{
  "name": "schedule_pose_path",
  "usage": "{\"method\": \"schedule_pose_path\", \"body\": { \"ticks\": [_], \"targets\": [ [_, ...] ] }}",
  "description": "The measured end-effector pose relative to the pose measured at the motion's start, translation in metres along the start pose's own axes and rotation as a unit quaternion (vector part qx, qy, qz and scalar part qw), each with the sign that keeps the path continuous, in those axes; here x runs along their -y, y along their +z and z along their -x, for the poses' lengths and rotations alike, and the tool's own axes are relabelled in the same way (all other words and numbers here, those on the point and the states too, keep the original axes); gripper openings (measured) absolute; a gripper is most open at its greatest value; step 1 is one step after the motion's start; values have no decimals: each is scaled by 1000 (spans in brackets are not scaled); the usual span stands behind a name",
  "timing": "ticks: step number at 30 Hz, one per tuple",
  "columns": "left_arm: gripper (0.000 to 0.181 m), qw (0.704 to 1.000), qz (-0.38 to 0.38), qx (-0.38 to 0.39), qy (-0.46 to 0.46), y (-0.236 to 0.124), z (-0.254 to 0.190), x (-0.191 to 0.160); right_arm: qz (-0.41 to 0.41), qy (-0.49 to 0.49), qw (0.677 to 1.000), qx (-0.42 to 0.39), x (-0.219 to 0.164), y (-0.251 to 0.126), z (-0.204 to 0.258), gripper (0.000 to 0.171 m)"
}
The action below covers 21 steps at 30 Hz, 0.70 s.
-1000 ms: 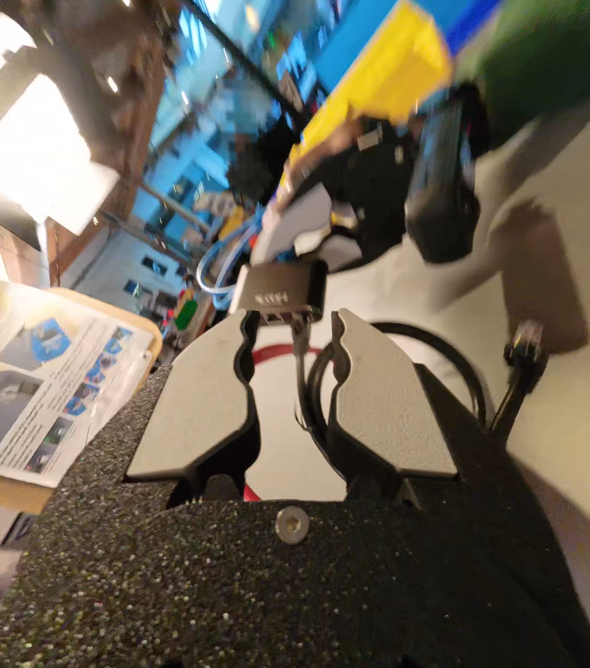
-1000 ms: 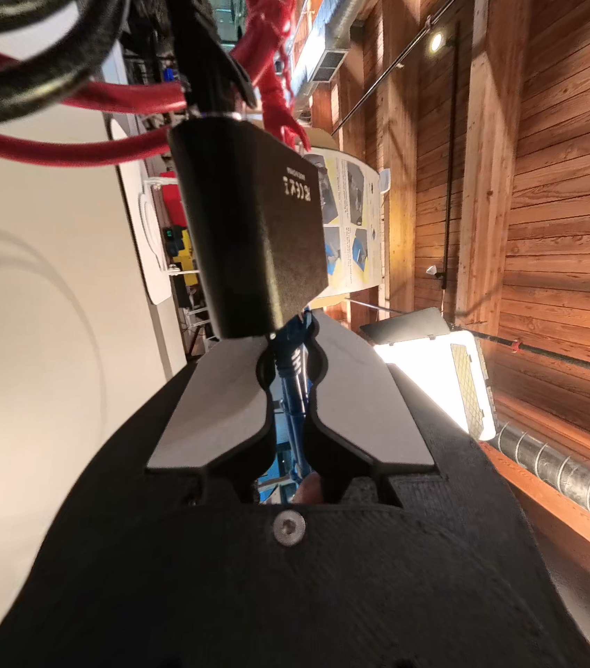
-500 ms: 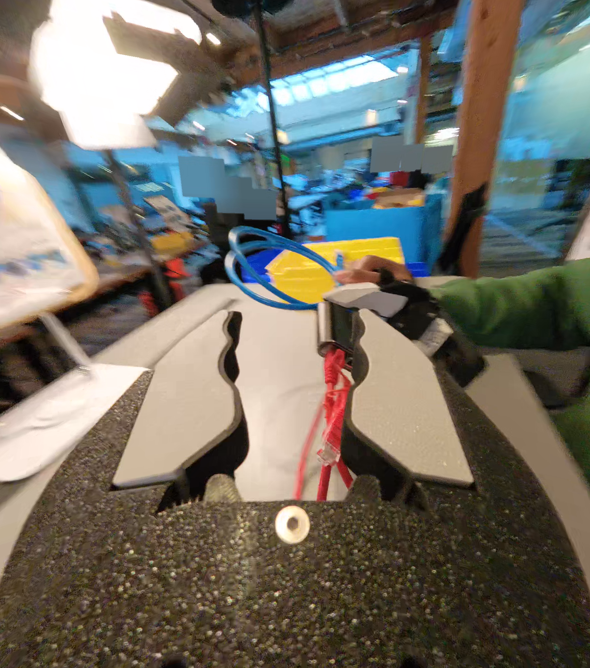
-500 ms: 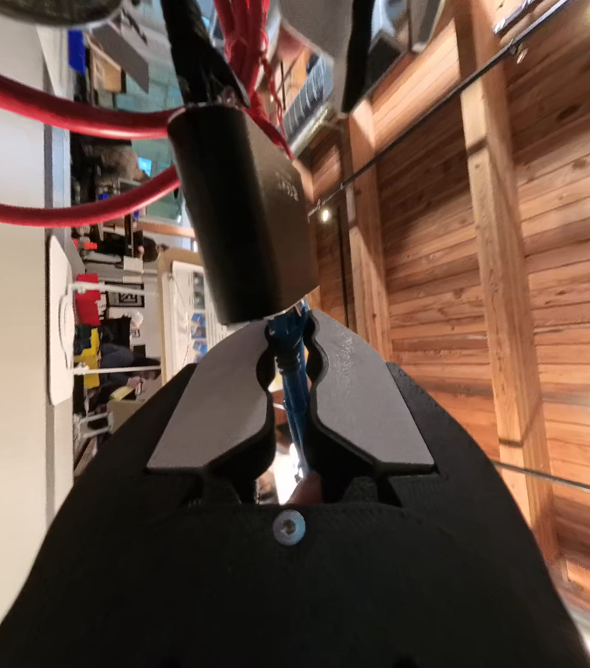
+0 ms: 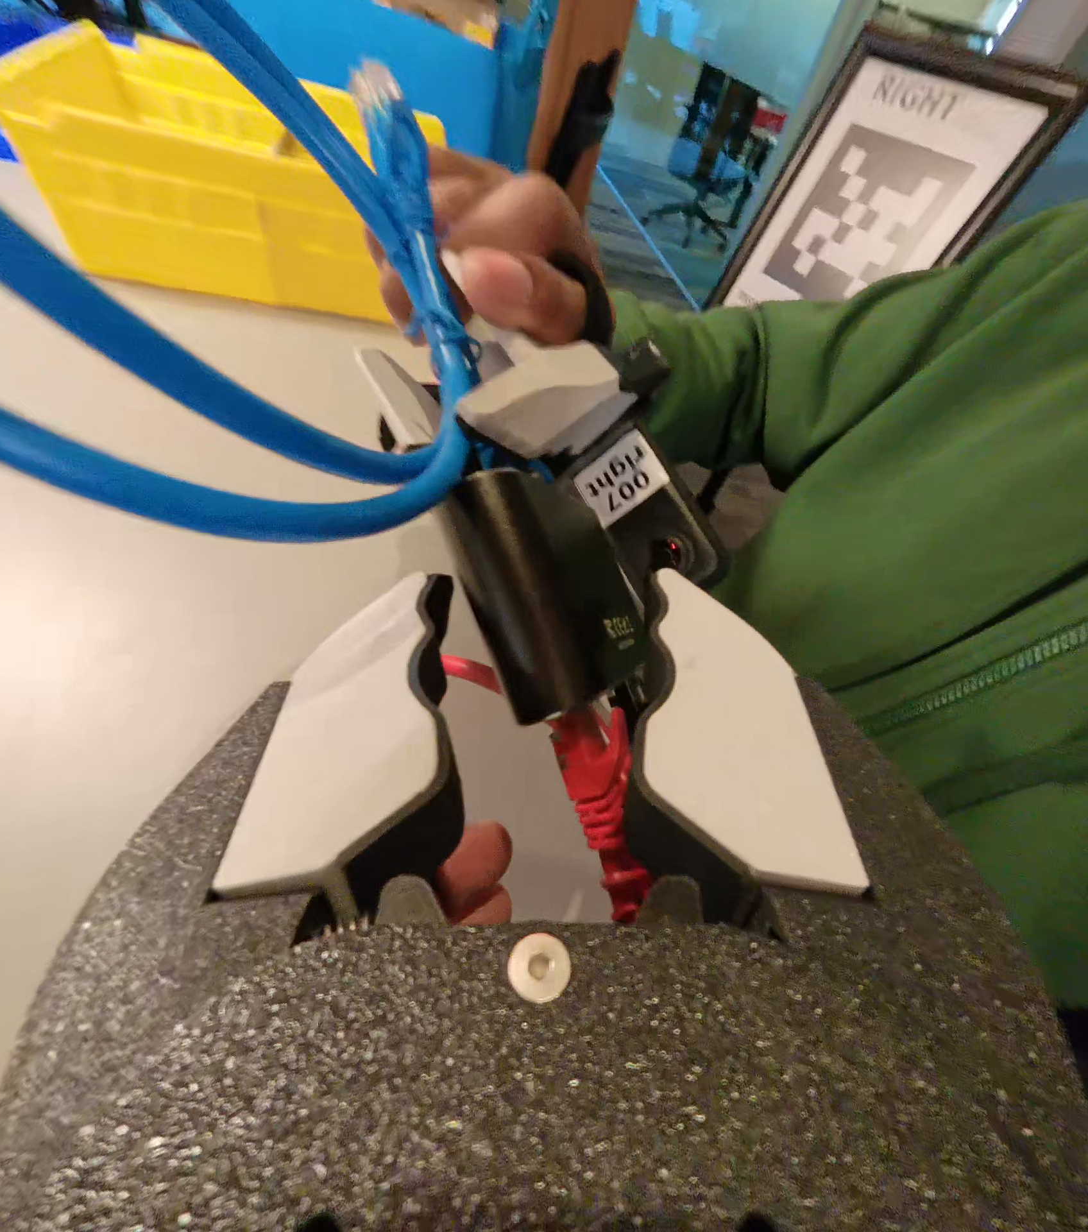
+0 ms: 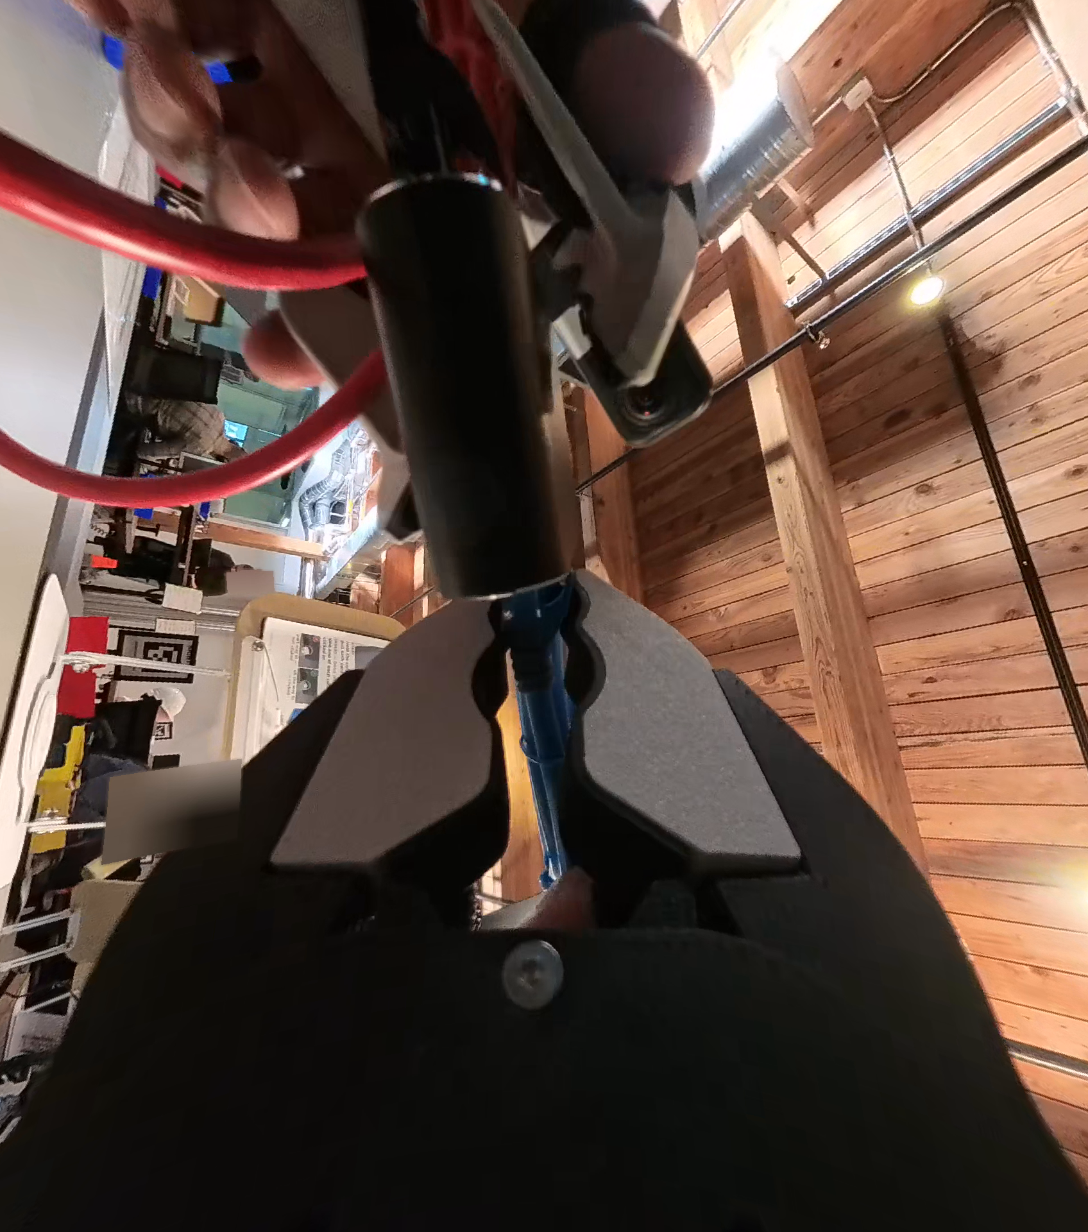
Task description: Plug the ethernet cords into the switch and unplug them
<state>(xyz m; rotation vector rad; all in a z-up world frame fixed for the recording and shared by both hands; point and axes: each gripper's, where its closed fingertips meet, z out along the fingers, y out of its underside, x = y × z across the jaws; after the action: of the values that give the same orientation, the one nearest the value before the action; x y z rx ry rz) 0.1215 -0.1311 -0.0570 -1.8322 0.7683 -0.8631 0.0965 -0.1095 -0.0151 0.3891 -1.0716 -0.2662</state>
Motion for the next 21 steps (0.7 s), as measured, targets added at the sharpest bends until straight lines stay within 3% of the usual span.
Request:
{"method": "schedule_pose_path", "body": {
  "ticks": [3, 6, 13, 17, 21],
  "targets": [
    [46, 999, 33, -15, 5, 17, -3, -14, -2, 5, 1000, 7, -3, -1, 4, 13],
    [39, 1000, 15, -12, -11, 20, 2, -9, 11, 29, 999, 21, -11, -2, 9, 14],
    [35, 987, -50, 121, 94, -8, 27, 22, 97, 152, 984, -1, -50, 1, -11, 31],
    [33, 947, -114, 249, 167, -44, 44, 51, 112, 208, 972, -18, -61, -3, -25, 32],
    [32, 871, -134, 374, 289, -72, 51, 69, 119, 277, 953, -9, -70, -4, -24, 32]
  ]
}}
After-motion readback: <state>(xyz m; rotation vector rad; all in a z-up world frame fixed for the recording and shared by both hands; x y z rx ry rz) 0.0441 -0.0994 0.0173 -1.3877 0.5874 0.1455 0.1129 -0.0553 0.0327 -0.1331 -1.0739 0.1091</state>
